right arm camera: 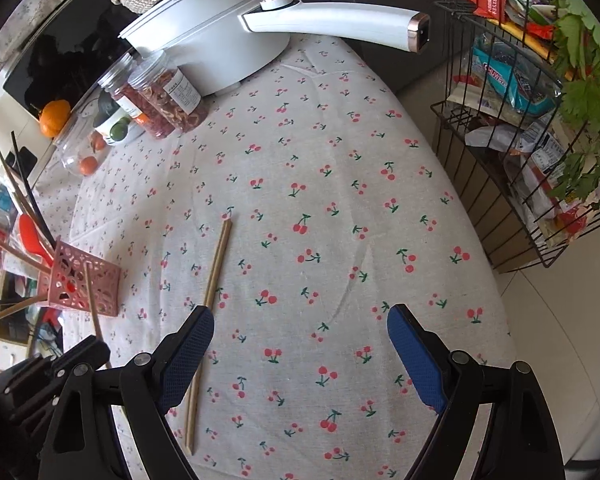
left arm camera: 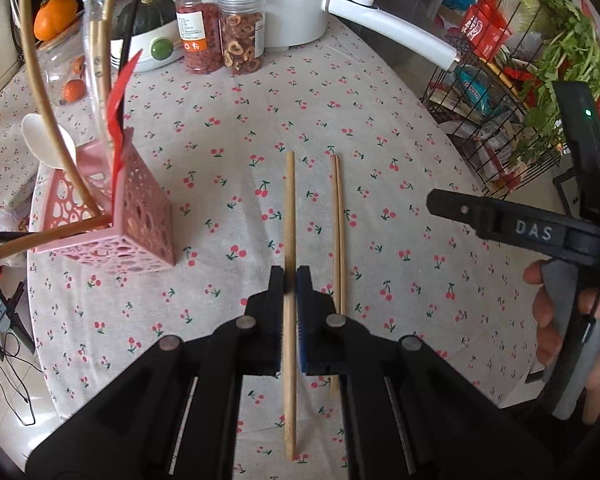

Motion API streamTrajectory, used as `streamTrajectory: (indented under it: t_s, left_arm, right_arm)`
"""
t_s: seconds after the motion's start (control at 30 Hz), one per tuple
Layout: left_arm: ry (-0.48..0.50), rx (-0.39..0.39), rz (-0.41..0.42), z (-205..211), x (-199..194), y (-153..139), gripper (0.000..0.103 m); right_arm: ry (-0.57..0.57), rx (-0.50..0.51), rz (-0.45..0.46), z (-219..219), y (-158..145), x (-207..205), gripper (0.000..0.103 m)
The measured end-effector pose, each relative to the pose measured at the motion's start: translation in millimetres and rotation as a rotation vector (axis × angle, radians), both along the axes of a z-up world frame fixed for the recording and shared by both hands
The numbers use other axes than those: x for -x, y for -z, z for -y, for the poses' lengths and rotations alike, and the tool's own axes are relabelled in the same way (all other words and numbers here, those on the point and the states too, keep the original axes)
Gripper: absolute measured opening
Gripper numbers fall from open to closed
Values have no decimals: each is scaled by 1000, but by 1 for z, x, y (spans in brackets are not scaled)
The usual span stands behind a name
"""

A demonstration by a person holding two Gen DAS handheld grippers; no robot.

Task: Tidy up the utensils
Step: 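Lift the chopstick with the left tool while the right tool grasps the last wooden chopstick, then drop the chopstick into the pink basket with the left tool while the right tool carries its chopstick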

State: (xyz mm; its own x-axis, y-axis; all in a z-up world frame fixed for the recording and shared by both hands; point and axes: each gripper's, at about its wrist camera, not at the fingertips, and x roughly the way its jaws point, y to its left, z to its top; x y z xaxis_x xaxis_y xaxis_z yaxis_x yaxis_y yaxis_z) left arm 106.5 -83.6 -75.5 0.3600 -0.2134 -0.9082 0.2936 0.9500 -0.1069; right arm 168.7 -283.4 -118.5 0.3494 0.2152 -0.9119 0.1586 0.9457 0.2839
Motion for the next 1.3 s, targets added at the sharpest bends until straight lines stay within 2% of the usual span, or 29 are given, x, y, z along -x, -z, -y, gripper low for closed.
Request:
streamTrajectory:
  t_s: [0.1,0.2,0.27,0.47,0.57,0.73,0.8,0.83,0.87,1.07,1.3]
  left_arm:
    - [2,35,56,-18,21,-12,7]
    - [-23,57,104,-35,32,-9,7]
    - [-41,77,77,-45,36,-5,7]
    - [-38,93,73,-63,41,-4,7]
    - [-54,109,70,-72,43,-8,7]
    - [-68,119,74,-83,49,-9,7]
    - [-75,119,74,-86,50,-9,7]
    - [-78,119,74,-87,50,-8,7]
    - [-80,118,75,-88,50,-8,7]
    - [-99,125,98,-98,56,-14,7]
    - [-125,120,237,-117,79,-41,7]
  right_arm:
    - [-29,8,-8,-23,4,-5,90]
    - [-51,32,-28,-45,13,-12,90]
    - [-63,45,-44,-59,21,-16,90]
    - [-118,100,-67,-92,40,-30,88]
    - [-136,143,-69,-103,48,-37,78]
    - [-157,234,-28,-116,47,-43,50]
    - [-179,247,-19,-120,47,-45,30]
    - [-189,240,-18,-121,46,-45,25]
    - [-199,231,-19,-121,46,-46,14]
    - [-213,166,-26,-114,39,-38,9]
    - [-222,80,141,-97,-13,-4,9]
